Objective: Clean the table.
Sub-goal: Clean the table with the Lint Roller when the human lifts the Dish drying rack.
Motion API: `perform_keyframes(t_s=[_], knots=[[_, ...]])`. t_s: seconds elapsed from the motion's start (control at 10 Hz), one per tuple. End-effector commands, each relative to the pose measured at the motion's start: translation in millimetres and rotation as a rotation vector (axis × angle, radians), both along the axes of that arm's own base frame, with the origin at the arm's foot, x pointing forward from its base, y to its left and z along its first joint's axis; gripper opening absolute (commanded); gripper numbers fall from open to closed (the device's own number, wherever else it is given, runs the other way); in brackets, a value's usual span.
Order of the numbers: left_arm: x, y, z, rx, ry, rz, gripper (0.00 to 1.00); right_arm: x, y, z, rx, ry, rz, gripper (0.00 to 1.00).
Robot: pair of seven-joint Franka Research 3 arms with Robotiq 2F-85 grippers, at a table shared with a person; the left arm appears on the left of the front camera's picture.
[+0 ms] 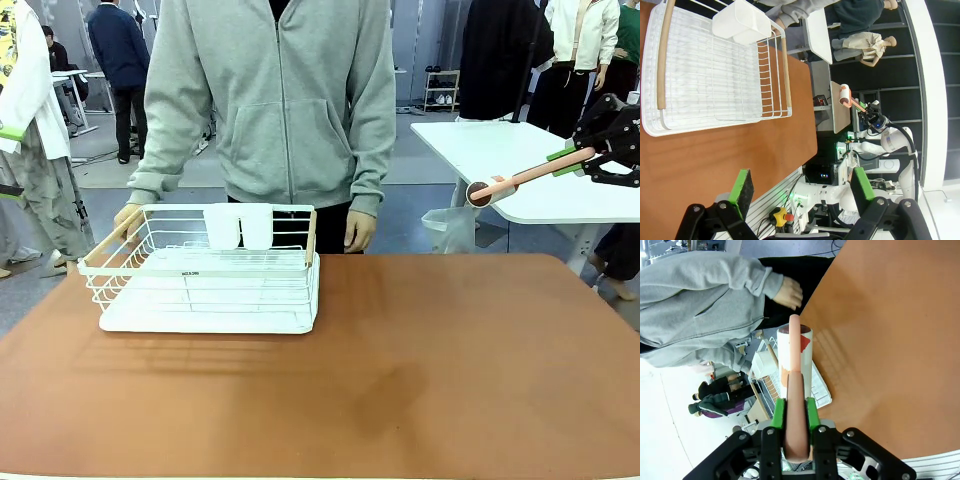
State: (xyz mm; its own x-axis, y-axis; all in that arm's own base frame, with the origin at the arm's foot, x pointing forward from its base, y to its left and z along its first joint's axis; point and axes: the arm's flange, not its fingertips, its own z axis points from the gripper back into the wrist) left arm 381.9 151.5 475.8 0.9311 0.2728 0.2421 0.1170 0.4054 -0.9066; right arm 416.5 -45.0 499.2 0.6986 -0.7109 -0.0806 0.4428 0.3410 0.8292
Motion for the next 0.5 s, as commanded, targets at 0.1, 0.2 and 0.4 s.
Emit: perform_keyframes(t_s=[0.1, 0.2, 0.4], knots=[[-1.3, 1.0, 1.0, -0.01, -0.01, -0.001, 1.0, -0.7, 0.8, 1.8, 0.0, -0.004, 0.0, 0.0], [-1.3, 1.0, 1.0, -0.01, -0.01, -0.001, 1.0, -0.7, 0.8, 1.8, 0.0, -0.004, 0.0, 0.0], [-1.3, 1.0, 1.0, -0.01, -0.01, -0.001, 1.0, -0.7, 0.8, 1.8, 0.0, -0.004, 0.0, 0.0]])
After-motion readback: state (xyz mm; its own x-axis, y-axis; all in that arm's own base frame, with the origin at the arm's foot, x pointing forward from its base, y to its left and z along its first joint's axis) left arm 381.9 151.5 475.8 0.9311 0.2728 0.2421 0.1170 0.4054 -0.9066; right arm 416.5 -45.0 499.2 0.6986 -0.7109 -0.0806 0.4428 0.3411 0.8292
